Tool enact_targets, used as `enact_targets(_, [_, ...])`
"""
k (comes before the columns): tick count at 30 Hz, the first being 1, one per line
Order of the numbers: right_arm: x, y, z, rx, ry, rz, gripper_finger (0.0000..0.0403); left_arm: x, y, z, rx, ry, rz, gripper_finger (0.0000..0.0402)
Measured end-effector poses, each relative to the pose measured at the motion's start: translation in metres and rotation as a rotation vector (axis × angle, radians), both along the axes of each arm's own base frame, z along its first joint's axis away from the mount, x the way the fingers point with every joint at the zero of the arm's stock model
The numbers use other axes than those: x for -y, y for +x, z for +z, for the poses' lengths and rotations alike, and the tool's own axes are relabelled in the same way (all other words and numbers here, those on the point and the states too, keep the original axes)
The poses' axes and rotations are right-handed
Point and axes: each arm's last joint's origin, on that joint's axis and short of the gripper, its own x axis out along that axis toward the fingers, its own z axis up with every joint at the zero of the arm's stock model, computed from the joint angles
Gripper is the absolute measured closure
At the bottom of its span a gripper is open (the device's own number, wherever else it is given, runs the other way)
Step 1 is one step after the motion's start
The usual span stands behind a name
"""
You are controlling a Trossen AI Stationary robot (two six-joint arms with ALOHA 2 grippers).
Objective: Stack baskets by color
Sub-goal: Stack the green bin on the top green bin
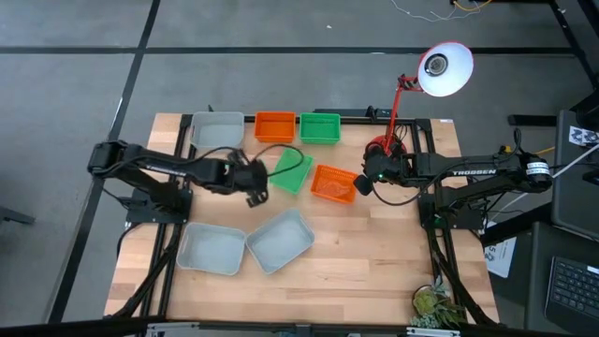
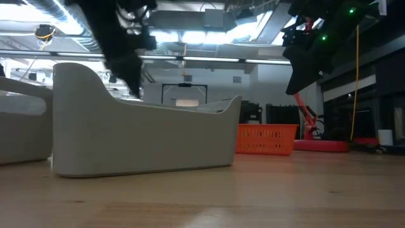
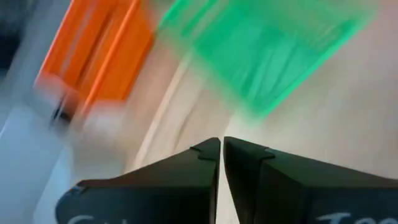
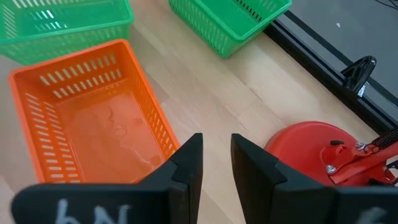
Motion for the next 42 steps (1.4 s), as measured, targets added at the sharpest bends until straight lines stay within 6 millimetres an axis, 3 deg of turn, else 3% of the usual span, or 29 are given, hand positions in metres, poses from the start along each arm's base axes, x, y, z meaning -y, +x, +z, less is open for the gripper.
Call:
enact_targets(4, [0.000, 0.000, 0.000, 0.006, -0.001, 0.000, 0.0319, -0.015, -0.014, -0.013, -0.093, -0.027, 0.145, 0.0399])
enact_targets(9, [0.000, 0.001, 0.001, 0.017, -0.001, -0.002, 0.0319, -0.042, 0.001, -0.031, -0.076, 0.029, 0.178, 0.0401])
enact_targets(17, [-0.001, 0.002, 0.001, 0.023, 0.005, 0.006, 0.0319, -0.083, 0.028, -0.058, -0.039, 0.004, 0.048, 0.0401])
enact_targets(22, [-0.001, 0.002, 0.001, 0.027, 0.018, 0.017, 0.0319, -0.085, 0.041, -0.067, 0.030, -0.155, -0.108, 0.0400])
enact_targets(26, [-0.001, 0.003, 0.001, 0.036, 0.017, 0.019, 0.0319, -0.072, 0.058, -0.062, 0.146, -0.202, -0.259, 0.0401])
enact_targets(32, [0.000, 0.013, 0.009, 0.124, -0.039, 0.086, 0.0319, -0.053, 0.066, -0.045, 0.150, -0.165, -0.331, 0.0401])
enact_targets(36, [-0.002, 0.026, 0.019, 0.231, -0.030, 0.283, 0.0319, -0.051, 0.055, -0.026, 0.060, -0.128, -0.279, 0.0396])
enact_targets(42, [0.002, 0.040, 0.026, 0.344, -0.005, 0.482, 0.0319, -0.054, 0.020, 0.002, -0.043, -0.073, -0.154, 0.0389])
